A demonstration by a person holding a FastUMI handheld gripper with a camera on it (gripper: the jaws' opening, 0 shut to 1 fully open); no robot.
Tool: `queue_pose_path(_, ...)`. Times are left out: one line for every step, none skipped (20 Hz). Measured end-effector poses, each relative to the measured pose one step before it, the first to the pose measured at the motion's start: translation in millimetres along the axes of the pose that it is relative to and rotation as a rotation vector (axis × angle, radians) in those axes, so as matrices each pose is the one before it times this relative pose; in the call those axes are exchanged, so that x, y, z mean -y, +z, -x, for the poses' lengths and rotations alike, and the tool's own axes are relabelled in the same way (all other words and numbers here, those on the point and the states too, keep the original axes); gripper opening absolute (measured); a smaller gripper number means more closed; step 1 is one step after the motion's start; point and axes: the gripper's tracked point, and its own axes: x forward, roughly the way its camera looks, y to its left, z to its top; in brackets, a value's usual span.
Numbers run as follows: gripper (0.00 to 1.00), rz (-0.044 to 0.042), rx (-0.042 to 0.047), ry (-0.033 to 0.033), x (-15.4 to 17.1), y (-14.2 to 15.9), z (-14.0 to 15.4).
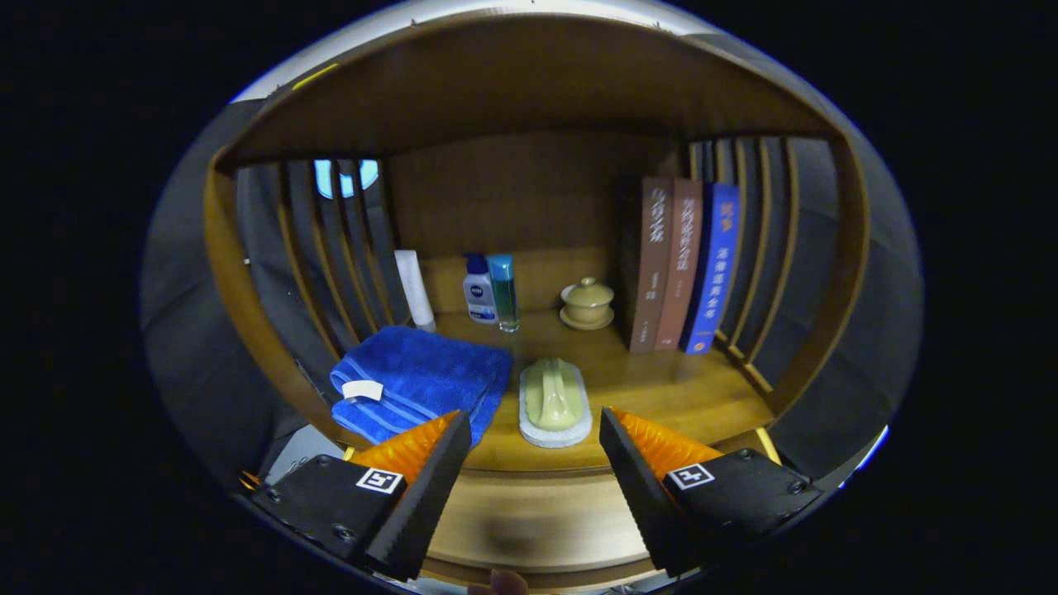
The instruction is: Pull open the drawer, take out the items inside it, and place them on the countertop above the cabinet.
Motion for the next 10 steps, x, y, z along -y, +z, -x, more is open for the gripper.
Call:
queue_pose_path(1.00,0.02833,0.06439,-0.02435,4.08,2.70,17.24)
queue_pose_path(1.00,0.02879,0.05893,-0.00413,2.83,4.45,20.32)
queue_pose_path(1.00,0.02243,0.06217,-0.01102,0.98,4.55,15.78)
queue_pose_path(1.00,0.01627,0.04643,0.00628,-2.10,-0.88,18.89)
queue_pose_path(0.99,0.01321,0.03624,-0.00648,1.62,-0.64,11.00)
queue_pose_path(0.99,-0.00375,0.01834,-0.00476,1.35,-5.63,13.15)
queue_pose_path(0.98,-0.01904,0.00618,0.00176,-1.53,-8.90,11.42)
queue_pose_path(0.98,-0.02977,0.02550,0.00352,-2.28,-3.23,9.69)
queue_pose_path(0.99,-0.02733,0.01956,0.00820,-1.92,-4.94,8.55)
queue_pose_path(0.98,-0.01627,0.01634,0.00508,-0.80,-6.93,8.38)
